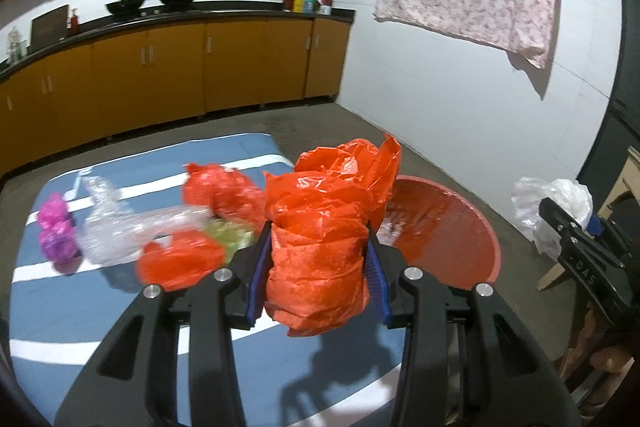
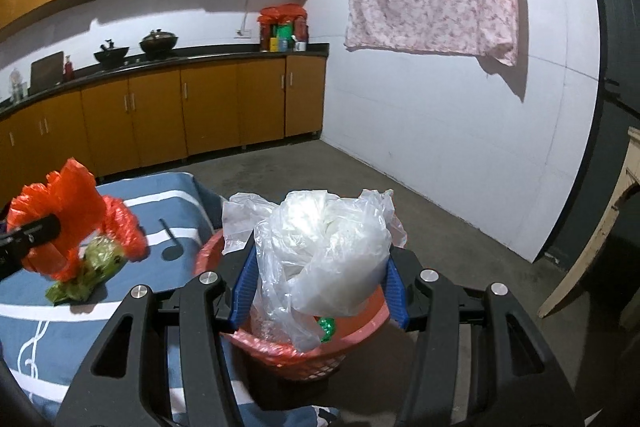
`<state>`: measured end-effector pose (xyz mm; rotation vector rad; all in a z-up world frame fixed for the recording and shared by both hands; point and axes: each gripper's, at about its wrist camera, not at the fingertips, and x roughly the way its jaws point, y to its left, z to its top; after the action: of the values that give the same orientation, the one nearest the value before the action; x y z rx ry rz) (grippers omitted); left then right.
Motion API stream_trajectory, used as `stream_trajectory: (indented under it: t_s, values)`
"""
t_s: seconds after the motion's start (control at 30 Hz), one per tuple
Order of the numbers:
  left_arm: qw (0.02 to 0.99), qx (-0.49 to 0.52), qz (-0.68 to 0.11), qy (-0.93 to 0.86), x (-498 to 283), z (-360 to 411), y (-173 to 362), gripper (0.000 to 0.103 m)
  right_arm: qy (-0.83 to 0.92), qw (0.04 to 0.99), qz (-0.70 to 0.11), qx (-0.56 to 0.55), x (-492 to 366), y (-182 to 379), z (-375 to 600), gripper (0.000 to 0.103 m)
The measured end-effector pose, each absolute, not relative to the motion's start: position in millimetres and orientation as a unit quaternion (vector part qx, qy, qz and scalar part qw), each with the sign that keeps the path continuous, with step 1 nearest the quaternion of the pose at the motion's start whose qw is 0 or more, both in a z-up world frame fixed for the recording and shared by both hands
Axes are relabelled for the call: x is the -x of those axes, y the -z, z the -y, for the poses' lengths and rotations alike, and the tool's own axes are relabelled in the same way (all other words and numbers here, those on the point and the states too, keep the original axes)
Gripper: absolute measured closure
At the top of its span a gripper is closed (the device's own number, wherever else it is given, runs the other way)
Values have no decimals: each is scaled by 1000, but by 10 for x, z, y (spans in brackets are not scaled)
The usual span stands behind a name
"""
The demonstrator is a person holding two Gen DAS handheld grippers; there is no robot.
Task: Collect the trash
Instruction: 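Carry the white bag and red bag over the orange wastebasket with both tools, then open both tools above the wastebasket to drop the bags inside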
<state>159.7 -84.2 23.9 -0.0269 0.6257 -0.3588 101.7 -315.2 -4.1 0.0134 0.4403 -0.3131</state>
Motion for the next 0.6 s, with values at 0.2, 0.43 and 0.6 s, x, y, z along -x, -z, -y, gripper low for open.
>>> stream_trajectory:
  t_s: [0.2, 0.43, 0.6]
  values:
    - [923, 9, -322, 208, -1842, 1182, -97, 61, 163, 962, -220, -20, -1152, 101, 3305, 49]
    - [911, -4, -334, 244, -2129, 1560, 79, 61, 175, 958, -224, -46, -1321, 211, 3521, 49]
    - [905, -11, -337, 258, -2303, 1790, 171, 61, 181, 955, -226, -66, -1436, 276, 3644, 49]
